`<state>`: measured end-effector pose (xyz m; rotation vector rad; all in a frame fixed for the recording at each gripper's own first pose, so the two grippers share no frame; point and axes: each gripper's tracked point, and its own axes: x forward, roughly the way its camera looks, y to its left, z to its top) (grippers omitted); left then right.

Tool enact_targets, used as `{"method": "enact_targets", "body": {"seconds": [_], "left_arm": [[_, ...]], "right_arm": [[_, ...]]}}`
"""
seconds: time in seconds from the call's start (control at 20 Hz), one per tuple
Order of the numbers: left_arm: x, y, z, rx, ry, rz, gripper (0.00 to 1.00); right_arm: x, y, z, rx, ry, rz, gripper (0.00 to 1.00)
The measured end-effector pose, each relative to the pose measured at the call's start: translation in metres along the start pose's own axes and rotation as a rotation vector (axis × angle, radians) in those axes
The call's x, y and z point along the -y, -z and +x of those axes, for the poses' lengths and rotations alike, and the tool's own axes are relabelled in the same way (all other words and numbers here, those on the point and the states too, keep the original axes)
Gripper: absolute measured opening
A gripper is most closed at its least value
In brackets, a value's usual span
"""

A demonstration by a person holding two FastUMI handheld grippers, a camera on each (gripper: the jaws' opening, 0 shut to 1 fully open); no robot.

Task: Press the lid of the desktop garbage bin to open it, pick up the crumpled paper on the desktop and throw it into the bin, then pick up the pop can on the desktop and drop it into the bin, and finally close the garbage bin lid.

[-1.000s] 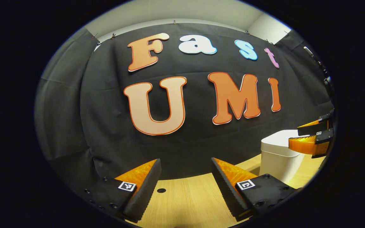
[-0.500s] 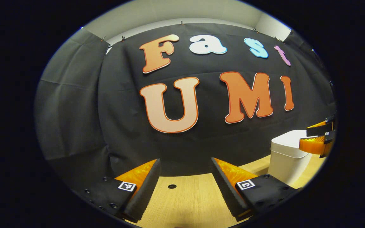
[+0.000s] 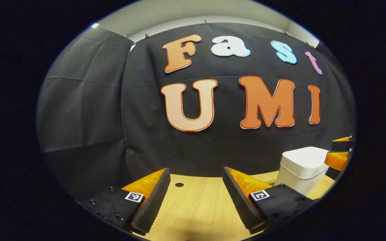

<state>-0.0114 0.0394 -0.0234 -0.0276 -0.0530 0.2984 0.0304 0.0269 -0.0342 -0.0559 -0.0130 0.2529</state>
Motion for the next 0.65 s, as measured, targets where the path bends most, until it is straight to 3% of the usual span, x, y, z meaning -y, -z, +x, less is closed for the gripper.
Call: {"method": "enact_targets", "body": {"seconds": [0.65], "left_arm": [[-0.016,-0.008,0.006,0.042,0.008,0.073,0.99]], "right_arm": [[-0.012,-0.002,0.019,0.020,0.016,0.014,0.89]]}}
